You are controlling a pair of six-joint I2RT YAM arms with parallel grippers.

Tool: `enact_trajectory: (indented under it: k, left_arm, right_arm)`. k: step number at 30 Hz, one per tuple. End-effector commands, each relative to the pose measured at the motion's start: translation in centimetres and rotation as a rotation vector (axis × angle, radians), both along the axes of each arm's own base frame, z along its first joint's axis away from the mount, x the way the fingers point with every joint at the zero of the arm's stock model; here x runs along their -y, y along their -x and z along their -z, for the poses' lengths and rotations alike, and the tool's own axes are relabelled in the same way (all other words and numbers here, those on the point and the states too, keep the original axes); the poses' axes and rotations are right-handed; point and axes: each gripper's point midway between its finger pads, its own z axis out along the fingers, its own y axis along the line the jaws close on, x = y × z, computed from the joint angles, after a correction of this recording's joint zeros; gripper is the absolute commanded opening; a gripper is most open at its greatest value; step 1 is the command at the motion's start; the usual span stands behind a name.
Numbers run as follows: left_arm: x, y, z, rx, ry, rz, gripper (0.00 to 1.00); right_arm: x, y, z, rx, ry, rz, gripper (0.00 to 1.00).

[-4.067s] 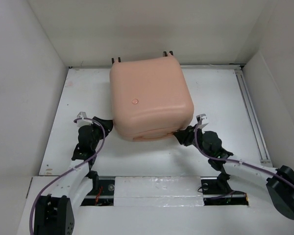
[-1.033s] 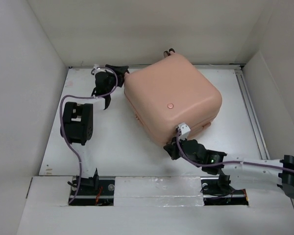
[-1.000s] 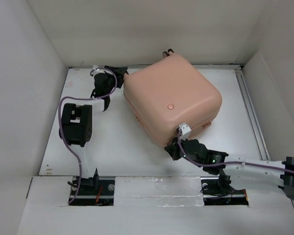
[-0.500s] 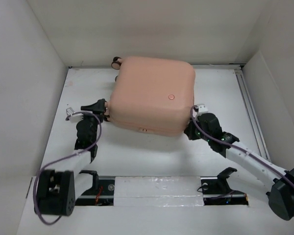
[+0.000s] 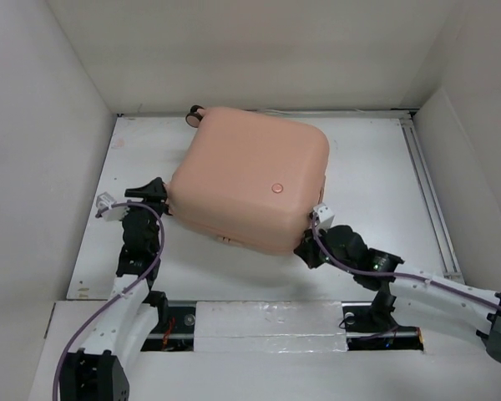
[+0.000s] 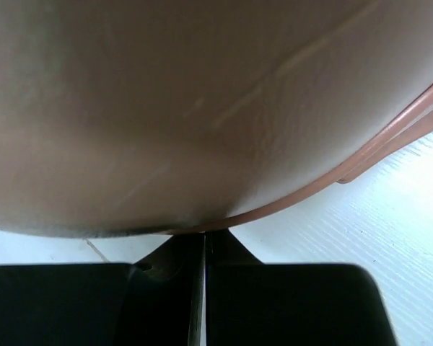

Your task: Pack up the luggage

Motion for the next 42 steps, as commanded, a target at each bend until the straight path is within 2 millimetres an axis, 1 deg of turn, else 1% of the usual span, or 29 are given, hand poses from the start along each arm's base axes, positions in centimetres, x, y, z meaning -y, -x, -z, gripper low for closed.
enact_trajectory:
  k: [1, 2, 3, 5, 6, 7, 10, 11, 12, 13, 14, 16, 18, 19, 20, 21, 23, 24, 26, 27, 30, 31, 33, 34, 35, 36, 38, 39, 42]
  left_arm:
    - [5.9, 0.2, -3.2, 0.072, -0.037, 0.3, 0.0]
    - [6.1, 0.2, -3.8, 0.083, -0.036, 0.31, 0.0]
    - [6.3, 0.2, -4.7, 0.106, -0.036, 0.32, 0.0]
    - [6.7, 0.2, -6.3, 0.134, -0.037, 0.341, 0.0]
    - [6.7, 0.2, -6.6, 0.136, -0.037, 0.341, 0.0]
    - [6.9, 0.3, -6.7, 0.137, -0.025, 0.352, 0.0]
    - [7.1, 0.3, -7.5, 0.157, -0.007, 0.361, 0.0]
    - [7.1, 0.2, -8.3, 0.169, -0.007, 0.361, 0.0]
    - [7.1, 0.2, -8.0, 0.159, -0.007, 0.361, 0.0]
    - [7.2, 0.0, -8.2, 0.159, -0.007, 0.361, 0.0]
    - [7.4, 0.1, -7.7, 0.148, -0.007, 0.373, 0.0]
    - [8.0, 0.0, -6.9, 0.138, 0.003, 0.406, 0.0]
    - [8.4, -0.2, -5.9, 0.117, 0.017, 0.426, 0.0]
    - [8.4, -0.1, -5.2, 0.102, 0.018, 0.426, 0.0]
    - [8.4, -0.2, -4.5, 0.088, 0.019, 0.426, 0.0]
    - [8.4, -0.1, -3.2, 0.062, 0.02, 0.425, 0.0]
    - [8.3, 0.1, -3.1, 0.064, 0.02, 0.426, 0.0]
    - [8.3, 0.3, -2.9, 0.064, 0.02, 0.426, 0.0]
    - [8.0, 0.2, -2.3, 0.043, 0.0, 0.413, 0.0]
    - [7.8, 0.2, -2.0, 0.032, -0.028, 0.403, 0.0]
    - [7.2, -0.1, -1.0, -0.053, -0.095, 0.386, 0.0]
    - [7.0, 0.0, -0.2, -0.1, -0.135, 0.383, 0.05]
    - [5.8, 0.0, -1.5, -0.097, -0.169, 0.323, 0.35]
    - [5.2, 0.5, -2.5, -0.068, -0.171, 0.296, 0.52]
    - [5.0, 0.8, -3.3, -0.039, -0.162, 0.279, 0.79]
    - [4.7, 1.1, -4.4, -0.002, -0.162, 0.265, 0.9]
    - [4.8, 1.5, -7.1, 0.1, -0.16, 0.262, 0.95]
    - [5.4, 1.7, -9.9, 0.169, -0.187, 0.292, 0.88]
    - [9.2, 1.3, -12.0, 0.222, -0.237, 0.505, 0.7]
  right_arm:
    - [-4.0, -1.9, -10.8, 0.198, -0.255, -0.105, 0.0]
    - [-3.2, -3.6, -11.6, 0.216, -0.256, -0.091, 0.0]
    - [-2.9, -4.7, -13.6, 0.249, -0.266, -0.089, 0.0]
    - [-2.4, -6.5, -14.9, 0.276, -0.259, -0.113, 0.0]
    - [-0.8, -9.0, -18.0, 0.334, -0.28, -0.065, 0.0]
    - [-0.5, -10.3, -18.6, 0.328, -0.279, -0.062, 0.0]
    - [0.5, -10.6, -20.5, 0.314, -0.293, -0.102, 0.0]
    - [0.6, -9.2, -21.1, 0.328, -0.317, -0.112, 0.0]
    - [0.5, -8.3, -20.4, 0.316, -0.321, -0.115, 0.0]
    - [0.1, -6.7, -17.1, 0.253, -0.297, -0.139, 0.0]
    - [0.4, -5.2, -17.0, 0.259, -0.319, -0.15, 0.0]
    - [0.9, -2.8, -14.2, 0.185, -0.335, -0.162, 0.0]
    - [0.6, -0.9, -13.8, 0.171, -0.382, -0.232, 0.0]
    - [0.0, -0.2, -15.2, 0.232, -0.439, -0.287, 0.0]
    - [-0.1, -0.1, -14.5, 0.232, -0.441, -0.295, 0.0]
    - [0.1, -1.1, -14.6, 0.231, -0.433, -0.26, 0.0]
    - [0.5, -2.8, -14.2, 0.211, -0.39, -0.22, 0.0]
    - [0.5, -3.7, -15.6, 0.234, -0.392, -0.222, 0.0]
    - [0.6, -5.8, -15.4, 0.207, -0.37, -0.206, 0.0]
    - [0.6, -6.6, -17.0, 0.232, -0.376, -0.197, 0.0]
    - [1.3, -9.3, -16.7, 0.229, -0.339, -0.123, 0.0]
    - [1.4, -9.7, -16.3, 0.223, -0.332, -0.103, 0.0]
    - [2.0, -10.8, -15.2, 0.207, -0.297, -0.043, 0.0]
    - [2.5, -11.3, -13.5, 0.183, -0.271, -0.011, 0.0]
    - [2.8, -11.4, -12.7, 0.173, -0.259, 0.011, 0.0]
    - [3.0, -11.5, -12.0, 0.153, -0.257, 0.035, 0.0]
    - [3.7, -11.9, -10.2, 0.133, -0.246, 0.093, 0.0]
    - [3.8, -12.0, -9.8, 0.131, -0.249, 0.108, 0.0]
    - [3.7, -12.1, -10.5, 0.167, -0.285, 0.11, 0.0]
